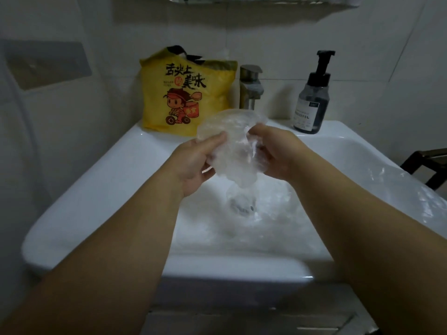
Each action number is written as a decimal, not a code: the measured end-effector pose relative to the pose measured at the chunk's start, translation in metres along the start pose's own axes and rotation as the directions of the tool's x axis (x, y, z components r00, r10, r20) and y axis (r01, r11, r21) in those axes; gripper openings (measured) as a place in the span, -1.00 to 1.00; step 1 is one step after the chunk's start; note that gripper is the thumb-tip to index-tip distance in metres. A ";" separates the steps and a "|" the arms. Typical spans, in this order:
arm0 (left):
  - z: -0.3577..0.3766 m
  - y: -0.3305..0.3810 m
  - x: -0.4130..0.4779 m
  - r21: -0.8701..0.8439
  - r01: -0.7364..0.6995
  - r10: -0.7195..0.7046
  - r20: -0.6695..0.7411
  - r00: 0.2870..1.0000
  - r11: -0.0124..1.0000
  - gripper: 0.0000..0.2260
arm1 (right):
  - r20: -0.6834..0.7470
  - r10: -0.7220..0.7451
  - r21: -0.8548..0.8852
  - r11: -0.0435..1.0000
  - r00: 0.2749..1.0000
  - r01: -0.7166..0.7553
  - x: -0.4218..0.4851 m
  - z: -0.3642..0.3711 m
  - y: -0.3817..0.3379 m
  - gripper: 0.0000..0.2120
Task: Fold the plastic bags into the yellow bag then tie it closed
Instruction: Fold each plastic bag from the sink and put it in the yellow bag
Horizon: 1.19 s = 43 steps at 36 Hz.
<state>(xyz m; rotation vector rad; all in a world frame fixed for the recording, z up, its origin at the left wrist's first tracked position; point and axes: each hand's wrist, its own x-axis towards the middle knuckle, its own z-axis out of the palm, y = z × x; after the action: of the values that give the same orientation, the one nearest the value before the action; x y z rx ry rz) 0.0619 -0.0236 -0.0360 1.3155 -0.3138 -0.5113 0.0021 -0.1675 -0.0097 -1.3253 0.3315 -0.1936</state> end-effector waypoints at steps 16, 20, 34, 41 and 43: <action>-0.001 -0.006 0.001 0.217 0.009 0.006 -0.065 0.998 0.976 -0.87 | 0.047 0.189 -0.146 0.973 0.981 -0.180 -0.007 -0.004 0.028 -0.71; -0.001 -0.009 0.003 0.320 -0.025 0.082 -0.166 0.983 0.947 -0.93 | -0.205 0.069 -0.200 0.974 0.976 -0.111 0.002 -0.014 0.027 -0.76; 0.004 -0.015 -0.005 0.697 -0.168 0.226 0.009 0.974 0.697 -0.27 | 0.177 -0.019 -0.052 0.998 0.984 0.029 -0.002 -0.006 0.023 -0.70; -0.002 -0.016 0.000 0.580 -0.148 0.200 -0.025 0.980 0.801 -0.11 | -0.110 -0.036 0.264 0.962 0.993 0.064 0.002 -0.011 0.019 -0.74; -0.004 -0.013 0.002 0.567 -0.127 0.234 -0.120 0.965 0.814 -0.31 | -0.128 0.013 0.404 0.914 0.992 0.041 0.002 -0.017 0.014 -0.72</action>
<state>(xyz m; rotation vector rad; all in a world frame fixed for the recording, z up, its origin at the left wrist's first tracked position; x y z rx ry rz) 0.0634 -0.0232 -0.0492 1.8664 -0.4495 -0.1248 -0.0029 -0.1804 -0.0273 -0.9040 0.3680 -0.3425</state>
